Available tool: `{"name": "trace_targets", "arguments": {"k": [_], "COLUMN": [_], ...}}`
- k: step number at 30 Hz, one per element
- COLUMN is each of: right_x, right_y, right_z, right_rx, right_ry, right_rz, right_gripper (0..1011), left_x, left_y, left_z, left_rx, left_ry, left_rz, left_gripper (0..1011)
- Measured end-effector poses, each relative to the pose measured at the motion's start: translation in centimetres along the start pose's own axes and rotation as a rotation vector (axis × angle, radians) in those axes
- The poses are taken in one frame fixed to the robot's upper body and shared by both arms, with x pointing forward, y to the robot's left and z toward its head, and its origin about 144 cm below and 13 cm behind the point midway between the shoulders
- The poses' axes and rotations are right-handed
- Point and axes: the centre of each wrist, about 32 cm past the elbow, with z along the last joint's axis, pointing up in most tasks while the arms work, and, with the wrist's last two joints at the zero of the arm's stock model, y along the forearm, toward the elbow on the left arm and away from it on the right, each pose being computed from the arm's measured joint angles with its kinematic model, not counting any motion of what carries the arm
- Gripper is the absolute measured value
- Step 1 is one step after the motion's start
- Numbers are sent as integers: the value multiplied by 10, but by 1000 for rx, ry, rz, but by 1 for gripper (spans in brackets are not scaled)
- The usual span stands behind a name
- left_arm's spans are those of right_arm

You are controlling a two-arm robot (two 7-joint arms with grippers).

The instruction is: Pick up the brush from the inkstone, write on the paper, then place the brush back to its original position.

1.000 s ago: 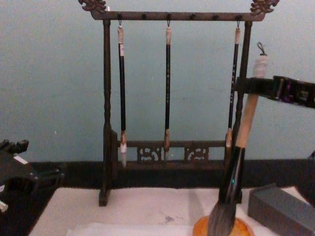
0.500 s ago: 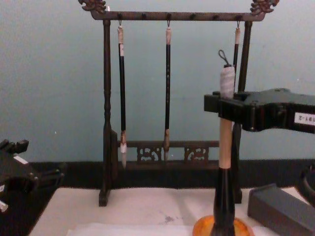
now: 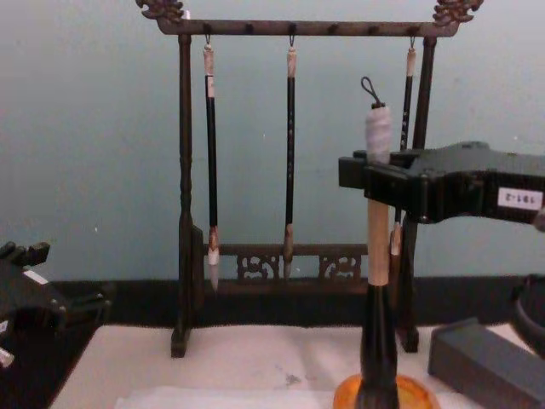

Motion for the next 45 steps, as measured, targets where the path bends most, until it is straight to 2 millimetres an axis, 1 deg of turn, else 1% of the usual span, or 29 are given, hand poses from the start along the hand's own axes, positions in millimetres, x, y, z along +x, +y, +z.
{"name": "trace_targets", "arguments": {"k": [10,15,22,30,36,45], "right_x": [-14,-21,-26,-25,-17,-11], "right_y": [-1,-2,-3,-5,-6,-9], "right_z": [0,-5,-12,-18,-22,-23], "right_rx": [0,-10,-20,-25,-30,-31], "right_ry": [-8,4,35,10,-18,-30], "right_rz": [33,53,68,44,-14,-49], "right_gripper": [162,162,162,162,162,162], "left_x": [0,0,0,0,0,0], "left_y": [0,0,0,0,0,0], "left_z": [0,0,0,0,0,0], "left_rx": [0,0,0,0,0,0], "left_ry": [0,0,0,0,0,0], "left_rz": [0,0,0,0,0,0], "left_gripper": [1010,1010,1010,1010,1010,1010]}}
